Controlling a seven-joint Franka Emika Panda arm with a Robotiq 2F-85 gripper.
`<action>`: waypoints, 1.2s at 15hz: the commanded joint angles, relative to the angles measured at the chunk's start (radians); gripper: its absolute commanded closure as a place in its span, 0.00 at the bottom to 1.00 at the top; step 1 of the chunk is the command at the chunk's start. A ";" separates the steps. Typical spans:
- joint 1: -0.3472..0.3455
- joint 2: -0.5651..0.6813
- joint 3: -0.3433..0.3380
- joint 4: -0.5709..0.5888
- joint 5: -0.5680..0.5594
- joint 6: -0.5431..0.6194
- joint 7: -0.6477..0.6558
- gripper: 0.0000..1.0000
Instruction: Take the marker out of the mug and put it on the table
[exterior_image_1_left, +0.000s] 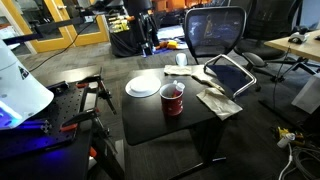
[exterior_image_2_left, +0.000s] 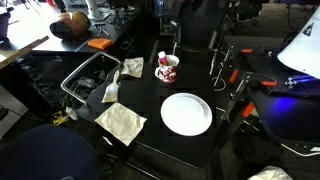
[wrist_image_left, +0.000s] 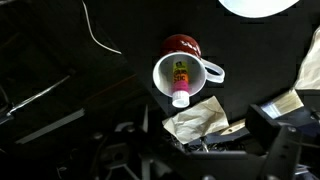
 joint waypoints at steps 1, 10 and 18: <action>-0.030 0.102 -0.015 0.033 -0.090 0.069 0.003 0.00; -0.018 0.299 -0.063 0.163 -0.184 0.057 0.045 0.00; -0.019 0.319 -0.068 0.180 -0.169 0.040 0.026 0.00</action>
